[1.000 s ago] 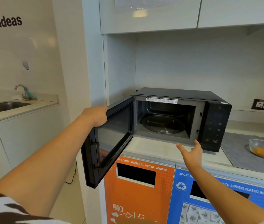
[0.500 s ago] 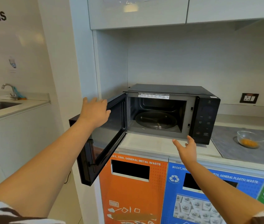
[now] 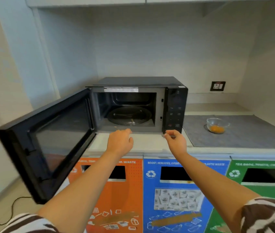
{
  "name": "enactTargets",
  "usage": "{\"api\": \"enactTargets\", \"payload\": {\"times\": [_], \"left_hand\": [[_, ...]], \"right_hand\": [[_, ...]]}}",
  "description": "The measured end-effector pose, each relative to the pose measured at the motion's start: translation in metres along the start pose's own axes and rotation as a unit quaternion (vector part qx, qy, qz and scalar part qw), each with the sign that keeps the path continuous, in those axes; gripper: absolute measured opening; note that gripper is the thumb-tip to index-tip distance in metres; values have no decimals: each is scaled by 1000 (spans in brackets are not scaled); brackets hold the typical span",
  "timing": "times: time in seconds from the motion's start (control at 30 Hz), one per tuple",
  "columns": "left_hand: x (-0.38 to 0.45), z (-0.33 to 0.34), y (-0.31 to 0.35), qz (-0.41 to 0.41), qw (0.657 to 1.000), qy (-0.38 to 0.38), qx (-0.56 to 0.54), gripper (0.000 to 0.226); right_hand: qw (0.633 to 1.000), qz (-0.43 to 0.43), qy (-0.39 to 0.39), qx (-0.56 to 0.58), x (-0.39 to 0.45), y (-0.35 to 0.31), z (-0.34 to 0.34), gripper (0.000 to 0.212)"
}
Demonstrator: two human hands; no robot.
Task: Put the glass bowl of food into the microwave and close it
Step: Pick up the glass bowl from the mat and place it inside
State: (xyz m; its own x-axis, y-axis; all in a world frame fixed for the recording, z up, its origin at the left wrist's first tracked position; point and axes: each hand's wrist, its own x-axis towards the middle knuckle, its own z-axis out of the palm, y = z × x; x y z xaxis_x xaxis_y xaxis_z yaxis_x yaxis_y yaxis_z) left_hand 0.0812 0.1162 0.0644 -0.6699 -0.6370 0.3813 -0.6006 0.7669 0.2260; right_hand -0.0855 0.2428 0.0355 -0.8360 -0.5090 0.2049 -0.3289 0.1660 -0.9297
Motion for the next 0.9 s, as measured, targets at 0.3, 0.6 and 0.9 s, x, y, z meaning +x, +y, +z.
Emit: {"api": "enactTargets", "payload": {"times": [0.3, 0.6, 0.9], "left_hand": [[78, 79, 119, -8, 990, -72, -119, 37], [143, 168, 247, -74, 954, -128, -261, 36], [197, 227, 318, -124, 910, -182, -352, 51]], "right_hand": [[999, 32, -9, -23, 82, 50, -88, 29], [996, 41, 0, -76, 148, 112, -187, 28], [984, 133, 116, -35, 202, 163, -232, 26]]}}
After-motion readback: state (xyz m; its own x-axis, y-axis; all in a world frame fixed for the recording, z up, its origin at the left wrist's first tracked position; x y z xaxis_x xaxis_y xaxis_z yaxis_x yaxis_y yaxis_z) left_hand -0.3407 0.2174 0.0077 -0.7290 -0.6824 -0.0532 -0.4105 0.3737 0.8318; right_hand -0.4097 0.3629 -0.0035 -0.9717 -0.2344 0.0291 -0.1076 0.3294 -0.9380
